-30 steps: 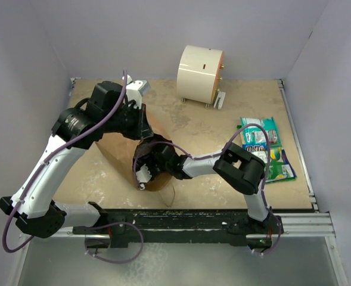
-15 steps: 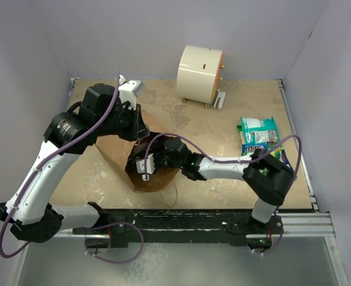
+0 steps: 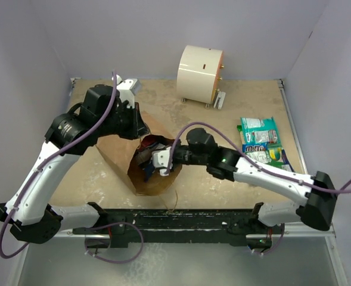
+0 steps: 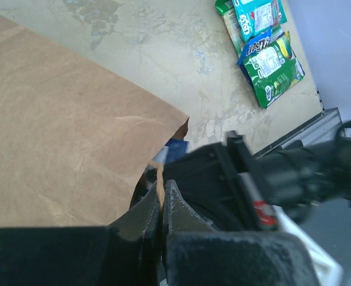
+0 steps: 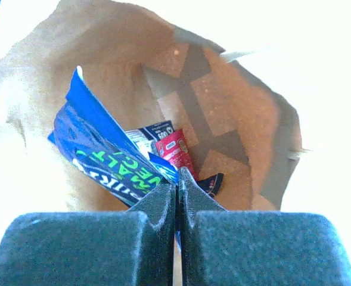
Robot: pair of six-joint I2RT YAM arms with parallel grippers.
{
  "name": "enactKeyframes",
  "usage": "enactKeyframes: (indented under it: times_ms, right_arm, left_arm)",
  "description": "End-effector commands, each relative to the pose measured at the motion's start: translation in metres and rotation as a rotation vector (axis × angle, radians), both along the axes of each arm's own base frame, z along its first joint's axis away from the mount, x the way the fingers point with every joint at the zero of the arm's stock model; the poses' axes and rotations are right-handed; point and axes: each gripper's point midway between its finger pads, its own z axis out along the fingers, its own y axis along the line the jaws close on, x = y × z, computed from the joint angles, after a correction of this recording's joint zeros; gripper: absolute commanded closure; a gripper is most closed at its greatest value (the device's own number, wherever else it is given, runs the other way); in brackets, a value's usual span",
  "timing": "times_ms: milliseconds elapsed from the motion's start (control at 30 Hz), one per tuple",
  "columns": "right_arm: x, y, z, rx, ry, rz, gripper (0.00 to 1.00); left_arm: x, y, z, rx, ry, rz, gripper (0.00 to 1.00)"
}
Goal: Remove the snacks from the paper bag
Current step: Take out the snack from the paper bag, then place the snack at the center of the board.
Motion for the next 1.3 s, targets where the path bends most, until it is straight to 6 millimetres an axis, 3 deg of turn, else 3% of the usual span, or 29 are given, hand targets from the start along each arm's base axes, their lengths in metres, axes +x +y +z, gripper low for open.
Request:
enactKeyframes:
  times_ms: [0, 267, 367, 533, 700, 933, 1100, 1267]
  right_arm:
    - [-0.018, -0.029, 0.054, 0.048, 0.099, -0.054, 1.00]
    - [-0.038, -0.078, 0.127, 0.138, 0.198, -0.166, 1.00]
    - [-0.036, -0.110, 0.152, 0.149, 0.186, -0.278, 1.00]
    - [-0.011, -0.175, 0.163, 0.119, 0.129, -0.598, 1.00]
    - [0.017, -0.241, 0.149, 0.067, 0.022, -0.935, 1.00]
    - [0.054, -0.348, 0.109, -0.016, 0.026, -1.385, 1.00]
    - [0.066, -0.414, 0.080, -0.095, 0.034, -1.669, 1.00]
    - [0.066, -0.466, 0.048, -0.144, 0.099, -1.858, 1.00]
  left_arm:
    - [0.016, -0.003, 0.013, -0.054, -0.047, 0.064, 1.00]
    - [0.027, 0.003, 0.008, -0.041, -0.051, 0.149, 1.00]
    - [0.030, 0.008, 0.002, -0.023, -0.045, 0.181, 1.00]
    - [0.033, 0.014, -0.005, 0.008, -0.046, 0.209, 1.00]
    - [0.033, 0.016, -0.008, 0.024, -0.054, 0.199, 1.00]
    - [0.031, 0.004, -0.011, 0.030, -0.044, 0.118, 1.00]
    - [0.028, -0.009, -0.012, 0.027, -0.029, 0.033, 1.00]
    - [0.019, -0.018, -0.013, 0.005, -0.025, -0.051, 1.00]
